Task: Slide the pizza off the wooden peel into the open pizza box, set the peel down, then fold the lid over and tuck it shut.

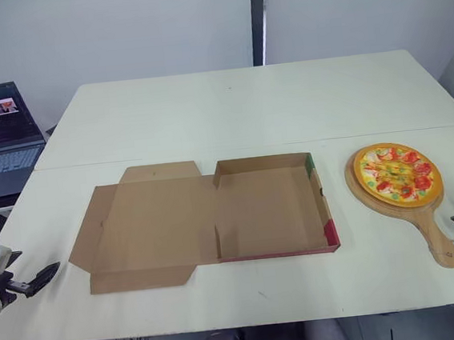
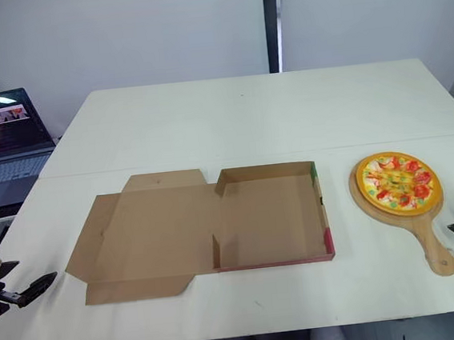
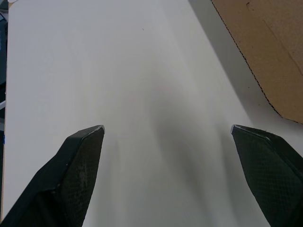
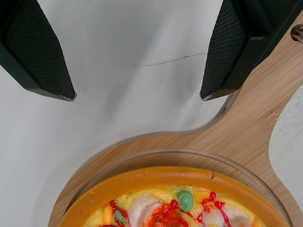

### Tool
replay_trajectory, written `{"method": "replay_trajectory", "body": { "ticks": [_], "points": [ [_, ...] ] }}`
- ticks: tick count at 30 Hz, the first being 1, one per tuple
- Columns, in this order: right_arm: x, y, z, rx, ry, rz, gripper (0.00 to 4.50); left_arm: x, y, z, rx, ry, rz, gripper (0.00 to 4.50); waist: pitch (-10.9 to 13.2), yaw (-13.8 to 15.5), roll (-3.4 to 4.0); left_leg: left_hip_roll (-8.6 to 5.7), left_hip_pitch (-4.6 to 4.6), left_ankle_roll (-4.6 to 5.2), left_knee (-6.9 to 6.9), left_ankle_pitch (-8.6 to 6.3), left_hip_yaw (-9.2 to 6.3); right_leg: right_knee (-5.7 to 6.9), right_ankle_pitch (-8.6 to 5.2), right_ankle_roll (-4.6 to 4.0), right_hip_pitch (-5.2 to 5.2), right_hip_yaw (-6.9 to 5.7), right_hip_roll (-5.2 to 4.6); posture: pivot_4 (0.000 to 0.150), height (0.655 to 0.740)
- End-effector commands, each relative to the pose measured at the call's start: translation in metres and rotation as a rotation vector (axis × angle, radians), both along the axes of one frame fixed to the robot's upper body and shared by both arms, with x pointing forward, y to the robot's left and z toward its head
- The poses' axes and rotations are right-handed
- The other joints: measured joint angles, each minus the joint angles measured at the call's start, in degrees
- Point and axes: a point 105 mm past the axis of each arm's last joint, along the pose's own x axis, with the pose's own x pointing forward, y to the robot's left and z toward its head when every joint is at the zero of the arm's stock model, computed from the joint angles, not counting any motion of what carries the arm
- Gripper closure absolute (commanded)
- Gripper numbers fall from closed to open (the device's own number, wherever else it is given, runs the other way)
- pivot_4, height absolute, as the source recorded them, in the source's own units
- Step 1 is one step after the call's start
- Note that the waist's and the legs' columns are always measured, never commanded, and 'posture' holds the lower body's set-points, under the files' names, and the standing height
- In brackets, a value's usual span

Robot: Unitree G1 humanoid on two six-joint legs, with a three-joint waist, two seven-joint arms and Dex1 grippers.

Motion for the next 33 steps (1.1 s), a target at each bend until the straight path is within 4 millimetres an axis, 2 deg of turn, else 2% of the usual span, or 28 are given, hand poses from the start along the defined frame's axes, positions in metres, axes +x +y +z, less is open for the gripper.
{"method": "replay_trajectory", "body": {
  "ticks": [1,13,33],
  "points": [
    [0.002,-0.001,0.017,-0.015,-0.054,0.014,0.0,0.001,0.001,0.009,0.011,0.025,-0.029,0.04,0.0,0.05,0.0,0.01,0.0,0.0,0.0,0.0,0.0,0.0,0.0,0.0,0.0,0.0,0.0,0.15,0.74],
    [0.001,0.0,0.017,-0.02,-0.075,0.012,0.0,-0.003,-0.014,0.015,-0.111,0.004,-0.104,0.04,0.01,0.03,-0.01,0.58,0.08,-0.03,-0.02,-0.04,0.29,-0.03,0.0,-0.02,0.0,0.02,0.31,0.15,0.74],
    [0.003,-0.002,0.015,-0.03,-0.084,0.009,0.0,-0.008,-0.012,0.016,-0.124,0.023,-0.1,0.04,0.01,0.04,-0.02,0.58,0.1,-0.01,-0.02,-0.06,0.35,-0.04,0.01,-0.03,0.0,0.05,0.34,0.15,0.74]
  ]
}}
